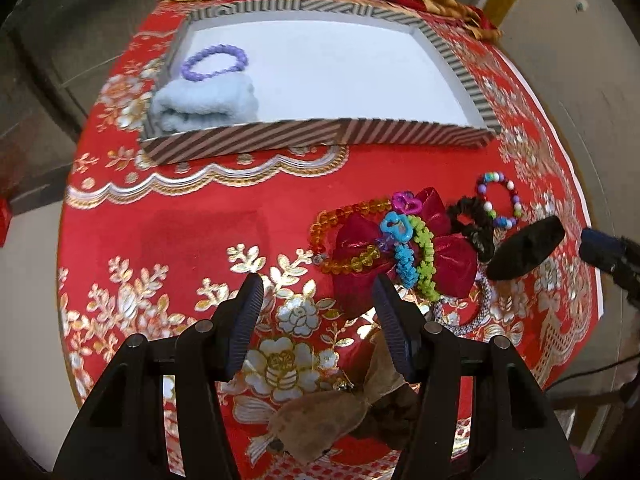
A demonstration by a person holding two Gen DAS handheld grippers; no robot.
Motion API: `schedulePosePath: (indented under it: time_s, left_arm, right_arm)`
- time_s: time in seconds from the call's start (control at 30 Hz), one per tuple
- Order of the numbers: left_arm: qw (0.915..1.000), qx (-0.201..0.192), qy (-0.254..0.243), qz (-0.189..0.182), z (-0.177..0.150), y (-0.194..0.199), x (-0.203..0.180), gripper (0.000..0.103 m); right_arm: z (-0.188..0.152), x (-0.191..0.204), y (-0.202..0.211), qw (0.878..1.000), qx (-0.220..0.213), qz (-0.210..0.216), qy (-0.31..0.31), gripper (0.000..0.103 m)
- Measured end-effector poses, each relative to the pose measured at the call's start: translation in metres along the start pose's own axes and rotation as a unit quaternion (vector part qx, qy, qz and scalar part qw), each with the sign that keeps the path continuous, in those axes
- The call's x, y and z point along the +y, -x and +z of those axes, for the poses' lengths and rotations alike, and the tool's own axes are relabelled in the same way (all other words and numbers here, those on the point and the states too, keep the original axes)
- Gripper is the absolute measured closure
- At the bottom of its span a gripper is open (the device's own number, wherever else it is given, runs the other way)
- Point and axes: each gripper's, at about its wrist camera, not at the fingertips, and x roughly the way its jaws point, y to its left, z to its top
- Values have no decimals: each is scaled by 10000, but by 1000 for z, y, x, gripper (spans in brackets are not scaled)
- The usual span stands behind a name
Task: Organize jewelry
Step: 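Grasp the orange charm bracelet with the left tool while the right tool grasps the black hair clip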
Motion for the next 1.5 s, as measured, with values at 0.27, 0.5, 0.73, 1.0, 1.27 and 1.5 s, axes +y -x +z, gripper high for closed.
schedulePosePath:
  time_s: [0.27, 0.5, 0.73, 1.0, 1.27, 1.5]
  left_arm:
    - [9983, 164, -547, -105, 8, -15, -11, 46]
    - [9974, 266, -618, -249, 17, -25, -11, 46]
    - [9947, 233, -970, -231, 19, -28, -19, 56]
    - [9918, 208, -1230, -274, 20, -28, -28, 93]
    - [9954, -45, -712, -640, 25, 0, -8, 95]
    - [9953, -342, -536, -725, 27, 29, -1, 95]
  right_arm:
    - [-1, -4, -1, 9999, 127, 79, -69, 60]
    - [-7, -8, -10, 9986, 286, 313, -330, 60]
    - [-11, -11, -20, 9967, 376, 464, -558, 60]
    - [-10, -25, -28, 9857, 293, 873, -1414, 60]
    - [-4, -32, -35, 9729, 280, 1155, -1981, 48]
    - [4, -30, -50, 9803, 241, 857, -1765, 68]
